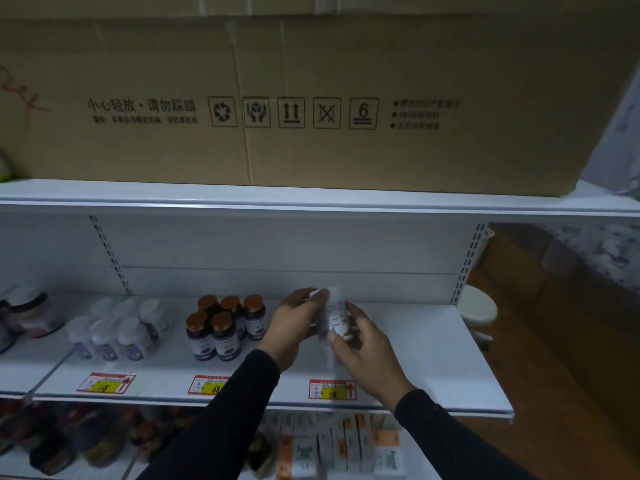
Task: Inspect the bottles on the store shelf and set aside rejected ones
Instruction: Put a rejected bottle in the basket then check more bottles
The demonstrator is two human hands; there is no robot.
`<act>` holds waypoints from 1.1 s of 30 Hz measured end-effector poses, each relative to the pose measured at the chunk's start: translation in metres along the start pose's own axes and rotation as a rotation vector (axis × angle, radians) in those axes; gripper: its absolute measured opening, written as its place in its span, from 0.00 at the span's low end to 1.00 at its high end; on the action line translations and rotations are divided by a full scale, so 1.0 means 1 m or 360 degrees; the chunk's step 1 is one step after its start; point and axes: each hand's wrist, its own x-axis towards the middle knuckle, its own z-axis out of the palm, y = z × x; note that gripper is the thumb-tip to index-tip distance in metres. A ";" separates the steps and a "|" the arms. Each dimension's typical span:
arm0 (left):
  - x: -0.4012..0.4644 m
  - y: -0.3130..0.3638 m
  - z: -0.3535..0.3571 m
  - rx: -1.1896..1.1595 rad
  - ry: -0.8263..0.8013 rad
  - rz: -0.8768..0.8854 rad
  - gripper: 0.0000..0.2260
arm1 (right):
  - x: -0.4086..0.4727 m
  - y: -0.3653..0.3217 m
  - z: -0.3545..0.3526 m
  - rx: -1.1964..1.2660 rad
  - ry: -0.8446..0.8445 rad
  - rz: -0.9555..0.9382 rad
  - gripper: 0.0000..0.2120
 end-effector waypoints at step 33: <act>0.004 0.009 0.003 -0.0167 -0.0085 -0.0072 0.13 | 0.005 0.004 -0.004 -0.0074 0.0046 0.0059 0.31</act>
